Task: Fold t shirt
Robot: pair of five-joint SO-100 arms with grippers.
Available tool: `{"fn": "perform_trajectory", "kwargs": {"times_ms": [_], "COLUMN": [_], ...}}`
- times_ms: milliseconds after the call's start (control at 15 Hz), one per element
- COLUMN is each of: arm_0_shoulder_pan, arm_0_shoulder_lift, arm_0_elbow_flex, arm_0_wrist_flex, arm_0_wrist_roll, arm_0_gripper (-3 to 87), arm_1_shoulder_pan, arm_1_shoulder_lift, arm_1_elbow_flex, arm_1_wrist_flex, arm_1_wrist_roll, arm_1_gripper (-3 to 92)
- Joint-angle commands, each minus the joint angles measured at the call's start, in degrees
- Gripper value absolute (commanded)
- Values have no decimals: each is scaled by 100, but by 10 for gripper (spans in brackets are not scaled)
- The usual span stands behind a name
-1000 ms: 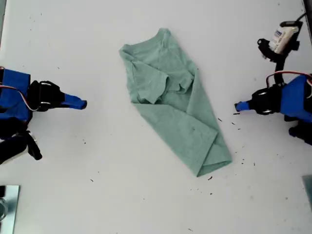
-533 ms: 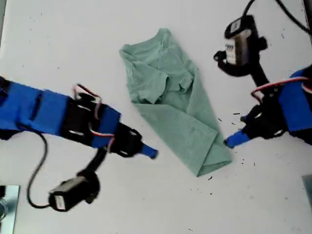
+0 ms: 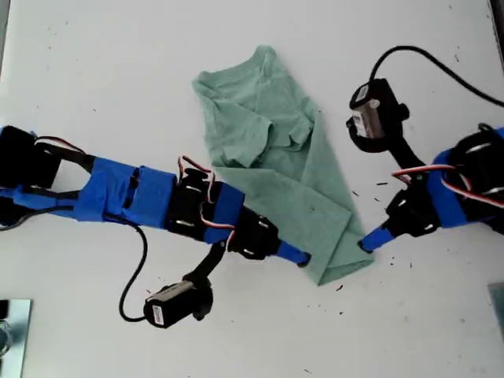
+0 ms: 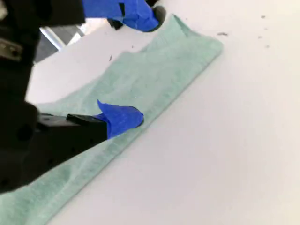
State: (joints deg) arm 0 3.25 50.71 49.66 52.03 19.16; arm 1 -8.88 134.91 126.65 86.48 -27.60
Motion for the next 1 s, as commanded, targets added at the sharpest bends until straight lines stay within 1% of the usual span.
{"fn": "perform_trajectory", "kwargs": {"times_ms": [0,267,333,467,600,733,800,933], "arm_0_shoulder_pan": [-132,-299,-352,-387,-439,-527,-580,-668], "arm_0_shoulder_lift": [35,-457,-615,-870,-879,-1002,-1002,-949], "arm_0_elbow_flex": [-290,-272,-255,-237,-220,-220,-220,-220], "arm_0_wrist_flex": [141,281,448,800,1257,1494,1547,1714], "arm_0_wrist_roll": [-132,-158,-193,-202,-97,88,114,-88], "arm_0_gripper": [269,264,264,219,91,20,-2,-2], "arm_1_shoulder_pan": [79,62,26,-18,-44,-123,-141,-229], "arm_1_shoulder_lift": [132,-97,-431,-1626,-3067,-4034,-4395,-4649], "arm_1_elbow_flex": [492,1301,1310,1002,53,-984,-1494,-1986], "arm_1_wrist_flex": [-896,-2496,-2856,-3533,-3595,-3489,-3270,-3146], "arm_1_wrist_roll": [193,457,475,378,308,290,308,272], "arm_1_gripper": [383,365,355,323,187,97,21,18]}}
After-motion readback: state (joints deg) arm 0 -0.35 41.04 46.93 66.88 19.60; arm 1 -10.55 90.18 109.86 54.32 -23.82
